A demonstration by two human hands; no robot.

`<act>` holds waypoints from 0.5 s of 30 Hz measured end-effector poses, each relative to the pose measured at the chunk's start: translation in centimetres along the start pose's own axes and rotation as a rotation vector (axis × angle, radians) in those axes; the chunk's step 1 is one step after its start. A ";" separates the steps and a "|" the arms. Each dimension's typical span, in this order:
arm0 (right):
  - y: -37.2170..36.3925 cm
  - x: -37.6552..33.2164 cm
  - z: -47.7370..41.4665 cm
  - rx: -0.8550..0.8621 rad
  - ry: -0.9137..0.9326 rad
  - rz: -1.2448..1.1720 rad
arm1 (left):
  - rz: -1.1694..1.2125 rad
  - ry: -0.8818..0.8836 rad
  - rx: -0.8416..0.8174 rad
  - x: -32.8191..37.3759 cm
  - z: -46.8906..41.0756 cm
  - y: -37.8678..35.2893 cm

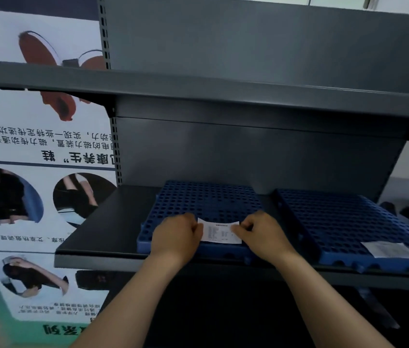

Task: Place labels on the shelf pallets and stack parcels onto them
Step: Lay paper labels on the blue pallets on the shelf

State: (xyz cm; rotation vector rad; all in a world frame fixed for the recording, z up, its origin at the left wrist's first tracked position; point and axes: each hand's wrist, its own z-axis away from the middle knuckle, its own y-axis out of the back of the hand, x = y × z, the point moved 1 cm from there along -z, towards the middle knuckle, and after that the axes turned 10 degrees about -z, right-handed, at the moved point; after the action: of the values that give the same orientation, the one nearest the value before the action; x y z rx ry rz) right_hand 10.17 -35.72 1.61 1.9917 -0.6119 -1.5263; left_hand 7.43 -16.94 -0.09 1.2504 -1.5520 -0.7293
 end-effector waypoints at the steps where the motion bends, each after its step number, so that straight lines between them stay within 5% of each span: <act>1: 0.0 0.2 0.1 -0.001 0.000 0.012 | -0.030 0.000 0.013 0.2 0.1 -0.1; 15: -0.4 1.0 0.2 -0.023 0.096 0.184 | -0.209 0.074 0.020 1.6 0.8 -0.2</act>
State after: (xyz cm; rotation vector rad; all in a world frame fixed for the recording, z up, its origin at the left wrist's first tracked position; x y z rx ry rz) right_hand 10.22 -36.15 0.55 1.9220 -0.7131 -1.3152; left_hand 6.78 -18.58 0.00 1.4533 -1.3852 -0.7918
